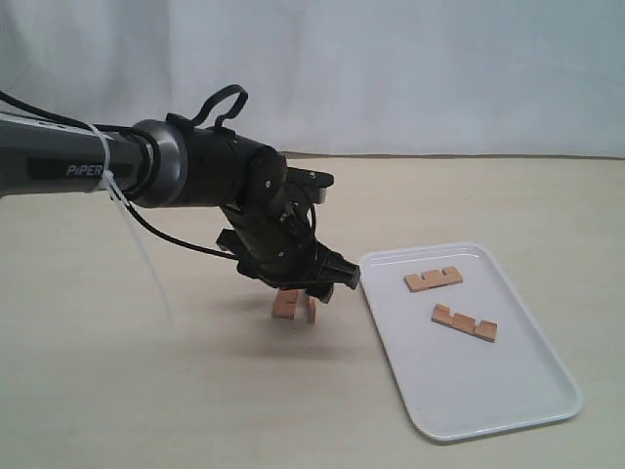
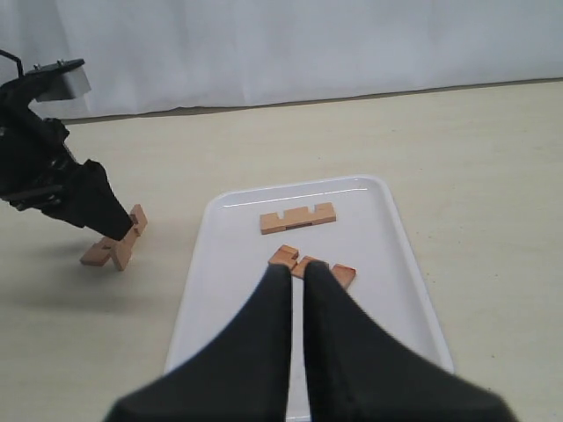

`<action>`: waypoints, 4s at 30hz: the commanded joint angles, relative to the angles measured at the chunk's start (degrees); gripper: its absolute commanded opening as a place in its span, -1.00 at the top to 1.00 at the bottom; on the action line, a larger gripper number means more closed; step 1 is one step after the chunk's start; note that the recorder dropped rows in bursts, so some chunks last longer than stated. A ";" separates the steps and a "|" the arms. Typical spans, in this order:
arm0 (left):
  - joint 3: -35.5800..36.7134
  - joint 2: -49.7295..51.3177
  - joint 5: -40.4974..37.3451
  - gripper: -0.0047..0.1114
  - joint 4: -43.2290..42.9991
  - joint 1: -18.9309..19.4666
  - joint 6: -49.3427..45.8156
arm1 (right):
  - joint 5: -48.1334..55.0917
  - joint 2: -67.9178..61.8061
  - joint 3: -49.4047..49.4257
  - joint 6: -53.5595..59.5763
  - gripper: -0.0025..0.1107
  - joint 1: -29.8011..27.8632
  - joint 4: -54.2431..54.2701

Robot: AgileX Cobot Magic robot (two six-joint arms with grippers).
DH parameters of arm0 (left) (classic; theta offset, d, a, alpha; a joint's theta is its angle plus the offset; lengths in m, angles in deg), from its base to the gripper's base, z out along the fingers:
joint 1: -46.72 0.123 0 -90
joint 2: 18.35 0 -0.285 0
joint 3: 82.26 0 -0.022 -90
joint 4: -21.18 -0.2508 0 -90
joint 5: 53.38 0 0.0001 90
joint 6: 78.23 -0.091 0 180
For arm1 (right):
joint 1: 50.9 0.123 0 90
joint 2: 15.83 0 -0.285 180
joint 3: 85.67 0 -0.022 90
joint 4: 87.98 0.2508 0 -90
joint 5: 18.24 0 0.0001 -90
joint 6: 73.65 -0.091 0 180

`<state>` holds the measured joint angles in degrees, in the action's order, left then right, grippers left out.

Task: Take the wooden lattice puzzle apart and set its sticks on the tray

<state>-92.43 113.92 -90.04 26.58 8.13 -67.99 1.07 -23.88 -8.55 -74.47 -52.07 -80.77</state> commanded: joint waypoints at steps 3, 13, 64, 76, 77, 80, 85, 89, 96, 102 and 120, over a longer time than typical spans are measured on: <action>0.33 1.98 0.76 -0.17 -1.71 -0.13 4.82 | 0.09 0.26 0.10 -0.09 0.87 -0.01 -0.19; 0.33 1.98 0.73 -0.09 -3.27 -0.13 5.07 | 0.09 0.26 0.10 -0.09 0.87 -0.01 -0.19; -0.02 2.98 5.32 0.16 -4.64 -2.13 4.84 | 0.09 0.26 0.10 -0.09 0.87 -0.01 -0.19; -0.02 6.82 7.99 0.16 -5.80 -3.91 2.94 | 0.09 0.26 0.10 -0.09 0.87 -0.01 -0.19; -0.02 6.97 8.08 0.16 -6.17 -4.03 2.94 | 0.09 0.26 0.10 -0.09 0.87 -0.01 -0.19; -0.02 6.96 7.46 0.16 -6.86 -4.10 2.94 | 0.09 0.26 0.10 -0.09 0.87 -0.01 -0.19; -0.02 6.96 4.85 0.46 -8.01 -4.10 1.30 | 0.09 0.26 0.10 -0.09 0.87 -0.01 -0.19; -0.02 6.96 2.68 0.92 -7.90 -4.10 -3.00 | 0.09 0.26 0.10 -0.09 0.87 -0.01 -0.19; -0.24 3.96 1.56 0.92 -9.30 -4.10 -3.32 | 0.09 0.26 0.10 -0.09 0.87 -0.01 -0.19; -0.24 0.09 1.56 0.92 -9.30 -4.10 -3.32 | 0.09 0.26 0.10 -0.09 0.87 -0.01 -0.19; -0.24 -1.30 -0.53 0.89 -4.75 -6.08 -5.31 | 0.09 0.26 0.10 -0.09 0.87 -0.01 -0.19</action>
<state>-93.12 112.83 -90.53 21.18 3.24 -72.70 1.07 -23.88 -8.55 -74.47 -52.07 -80.77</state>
